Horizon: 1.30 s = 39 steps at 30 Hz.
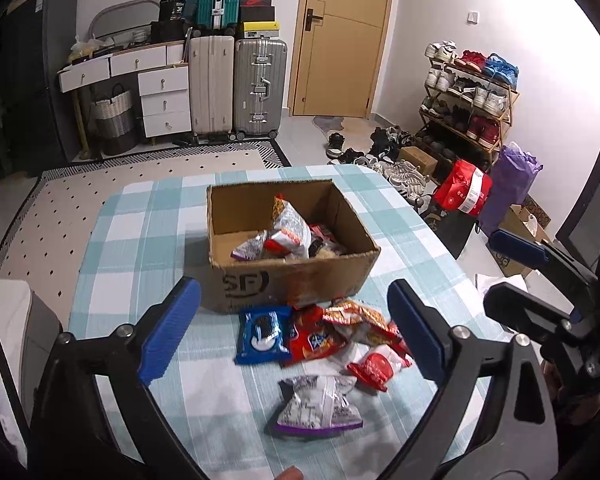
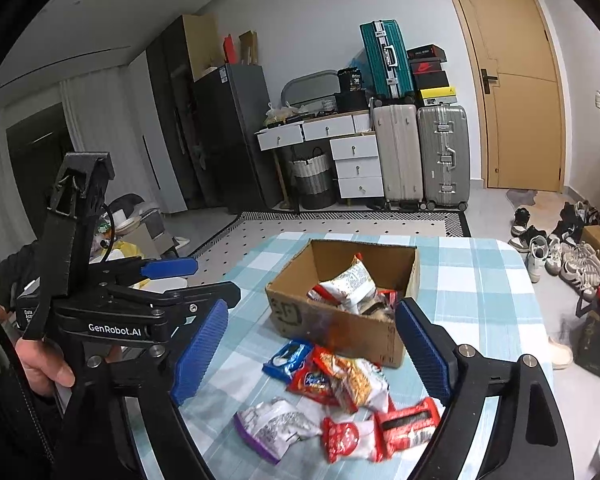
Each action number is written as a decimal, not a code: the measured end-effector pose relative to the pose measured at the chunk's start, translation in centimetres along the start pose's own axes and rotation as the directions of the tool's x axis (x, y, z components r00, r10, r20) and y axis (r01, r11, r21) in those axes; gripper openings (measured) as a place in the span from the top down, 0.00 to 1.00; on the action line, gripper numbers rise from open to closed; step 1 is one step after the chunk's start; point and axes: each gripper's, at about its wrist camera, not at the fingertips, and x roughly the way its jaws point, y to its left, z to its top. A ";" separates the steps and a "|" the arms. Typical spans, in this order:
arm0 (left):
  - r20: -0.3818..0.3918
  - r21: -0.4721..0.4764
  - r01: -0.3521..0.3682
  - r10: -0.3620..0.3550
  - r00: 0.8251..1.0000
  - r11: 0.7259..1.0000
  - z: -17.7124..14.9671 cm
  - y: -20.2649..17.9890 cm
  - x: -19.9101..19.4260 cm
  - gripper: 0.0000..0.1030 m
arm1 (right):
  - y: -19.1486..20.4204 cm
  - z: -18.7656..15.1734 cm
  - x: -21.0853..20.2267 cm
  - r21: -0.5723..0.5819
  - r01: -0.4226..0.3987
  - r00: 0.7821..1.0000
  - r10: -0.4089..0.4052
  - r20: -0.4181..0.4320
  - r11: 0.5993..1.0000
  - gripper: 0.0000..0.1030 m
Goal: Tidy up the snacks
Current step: 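Withdraw both tools from the box toward the remaining snack packets, then grasp the silver chip bag with purple edge using the left tool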
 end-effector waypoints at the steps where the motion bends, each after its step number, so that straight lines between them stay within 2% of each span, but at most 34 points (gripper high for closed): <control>1: -0.001 -0.003 0.002 -0.002 1.000 1.000 -0.4 -0.1 -0.2 0.04 | 0.2 -0.3 -0.3 0.003 0.001 1.000 -0.001 0.000 1.000 0.14; 9: -0.001 -0.021 -0.007 0.007 1.000 1.000 -3.1 -0.5 -1.3 0.01 | 1.0 -2.7 -2.5 0.009 0.021 1.000 -0.021 0.001 1.000 0.10; 14: -0.052 -0.018 0.002 -0.003 0.999 1.000 -5.4 -0.8 -0.4 0.01 | 1.1 -4.4 -3.5 0.025 0.030 1.000 -0.030 0.000 0.999 0.08; 20: -0.098 0.005 -0.002 0.002 0.995 1.000 -7.8 -1.4 1.8 0.01 | 0.5 -6.3 -3.8 0.062 0.037 0.999 -0.036 -0.016 0.997 0.08; 29: -0.207 -0.021 0.021 -0.025 0.978 1.000 -11.1 -1.9 6.8 0.01 | -1.0 -8.5 -2.7 0.097 0.048 0.998 -0.043 -0.055 0.994 0.08; 39: -0.276 -0.039 0.020 -0.030 0.961 0.999 -12.7 -1.6 11.0 0.01 | -2.6 -10.4 -1.0 0.136 0.060 0.993 -0.046 -0.105 0.989 0.08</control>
